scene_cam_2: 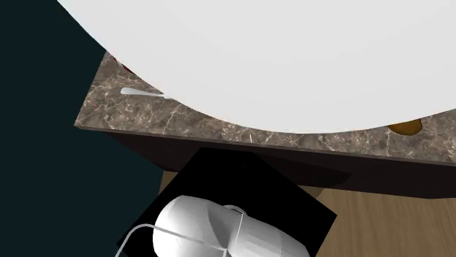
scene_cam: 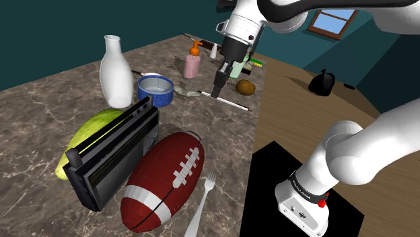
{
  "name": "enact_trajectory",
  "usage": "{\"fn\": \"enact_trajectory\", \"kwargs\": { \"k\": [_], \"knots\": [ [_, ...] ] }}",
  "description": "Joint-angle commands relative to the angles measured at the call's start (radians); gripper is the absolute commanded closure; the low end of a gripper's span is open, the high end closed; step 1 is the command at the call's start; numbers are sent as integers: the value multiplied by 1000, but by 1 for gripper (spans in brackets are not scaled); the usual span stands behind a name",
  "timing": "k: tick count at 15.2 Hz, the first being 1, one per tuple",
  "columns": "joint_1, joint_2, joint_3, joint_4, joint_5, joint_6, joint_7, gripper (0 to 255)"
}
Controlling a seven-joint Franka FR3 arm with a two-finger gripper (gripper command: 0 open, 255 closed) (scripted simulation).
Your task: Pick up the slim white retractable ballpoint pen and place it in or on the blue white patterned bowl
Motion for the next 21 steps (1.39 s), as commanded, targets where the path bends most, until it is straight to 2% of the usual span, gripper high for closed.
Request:
{"fn": "enact_trajectory", "kwargs": {
  "k": [1,8,14,18,21],
  "knots": [
    [-5,89,2,82,-10,7,2,255],
    [-15,370,5,390,-53,-17,23,255],
    [-11,625,4,723,-95,-92,53,255],
    [-1,824,2,1015,-125,-183,80,255],
    [15,1026,-1,1338,-150,-302,108,255]
  ]
}}
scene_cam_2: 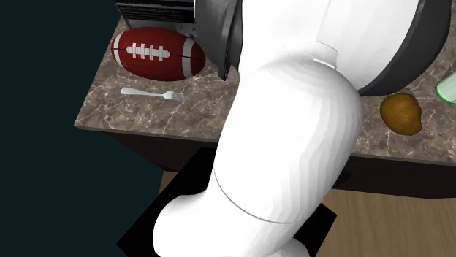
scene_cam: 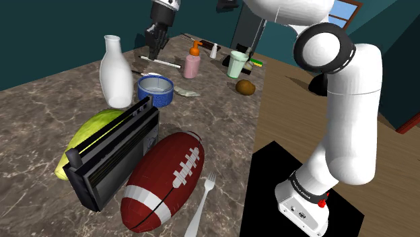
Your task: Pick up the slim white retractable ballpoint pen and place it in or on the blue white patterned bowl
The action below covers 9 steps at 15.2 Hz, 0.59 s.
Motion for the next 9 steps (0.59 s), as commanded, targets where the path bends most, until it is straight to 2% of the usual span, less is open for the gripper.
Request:
{"fn": "enact_trajectory", "kwargs": {
  "k": [1,2,5,9],
  "knots": [
    [17,170,0,284,-19,-111,26,255],
    [24,241,0,408,-25,-163,36,255],
    [18,185,-2,268,-19,-82,18,255],
    [13,148,-3,150,-14,-4,0,255]
  ]
}}
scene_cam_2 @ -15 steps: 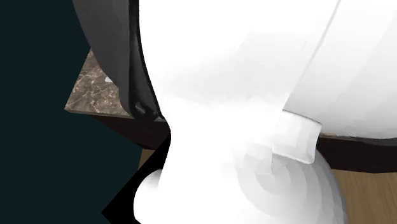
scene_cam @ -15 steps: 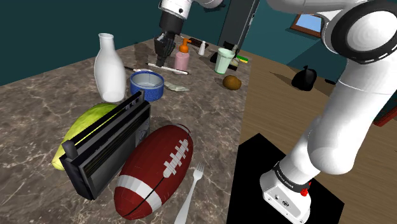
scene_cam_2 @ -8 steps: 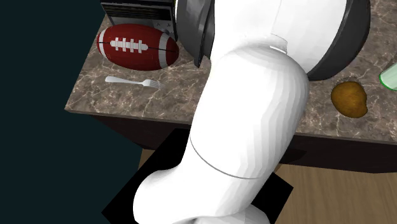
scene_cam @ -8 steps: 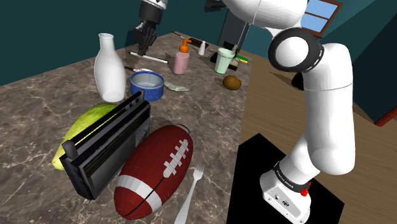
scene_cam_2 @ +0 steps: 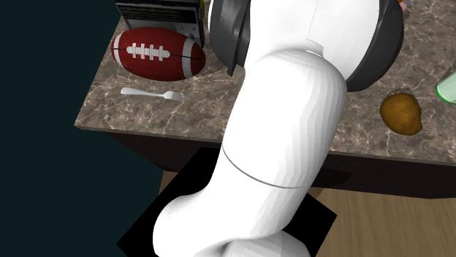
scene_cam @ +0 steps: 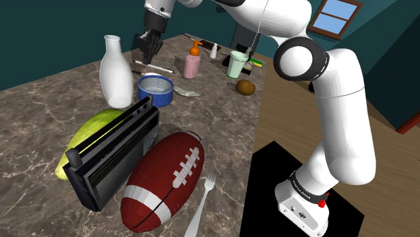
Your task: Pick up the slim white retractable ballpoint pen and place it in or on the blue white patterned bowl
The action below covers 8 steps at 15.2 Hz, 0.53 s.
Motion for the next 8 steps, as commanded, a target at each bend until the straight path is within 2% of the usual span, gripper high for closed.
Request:
{"fn": "enact_trajectory", "kwargs": {
  "k": [1,8],
  "knots": [
    [-1,-16,0,-56,2,39,-8,255],
    [-5,-40,-1,-188,8,145,-32,255]
  ]
}}
